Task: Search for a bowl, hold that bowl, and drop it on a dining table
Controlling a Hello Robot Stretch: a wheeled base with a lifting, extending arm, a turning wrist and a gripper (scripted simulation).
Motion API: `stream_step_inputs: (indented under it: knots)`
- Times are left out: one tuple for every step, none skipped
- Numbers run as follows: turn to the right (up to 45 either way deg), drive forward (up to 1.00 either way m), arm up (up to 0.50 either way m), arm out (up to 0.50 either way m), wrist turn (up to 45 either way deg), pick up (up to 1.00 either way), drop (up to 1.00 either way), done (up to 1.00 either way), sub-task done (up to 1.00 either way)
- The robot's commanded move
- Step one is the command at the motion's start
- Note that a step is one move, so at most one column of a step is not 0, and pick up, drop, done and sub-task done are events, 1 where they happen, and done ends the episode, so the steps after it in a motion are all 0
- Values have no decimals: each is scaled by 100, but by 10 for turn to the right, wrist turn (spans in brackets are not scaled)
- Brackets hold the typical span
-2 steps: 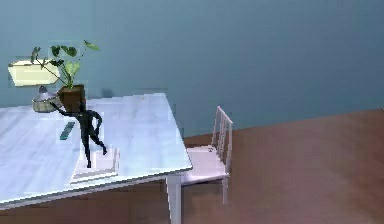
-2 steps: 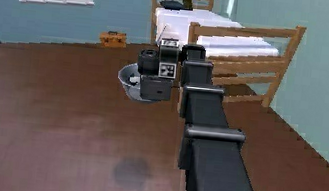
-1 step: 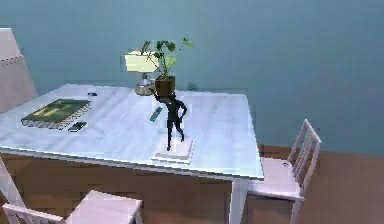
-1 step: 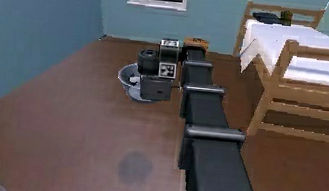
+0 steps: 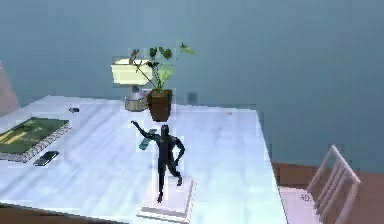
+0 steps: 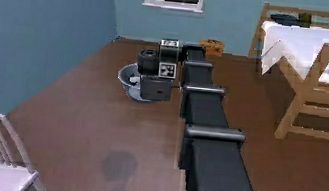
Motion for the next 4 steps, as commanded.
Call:
stream_step_inputs:
  knots:
    - [-450,0,0,0,0,0,0,0,0]
    - [-450,0,0,0,0,0,0,0,0]
    - [-120,0,0,0,0,0,0,0,0]
    - [0,0,0,24,0,0,0,0,0]
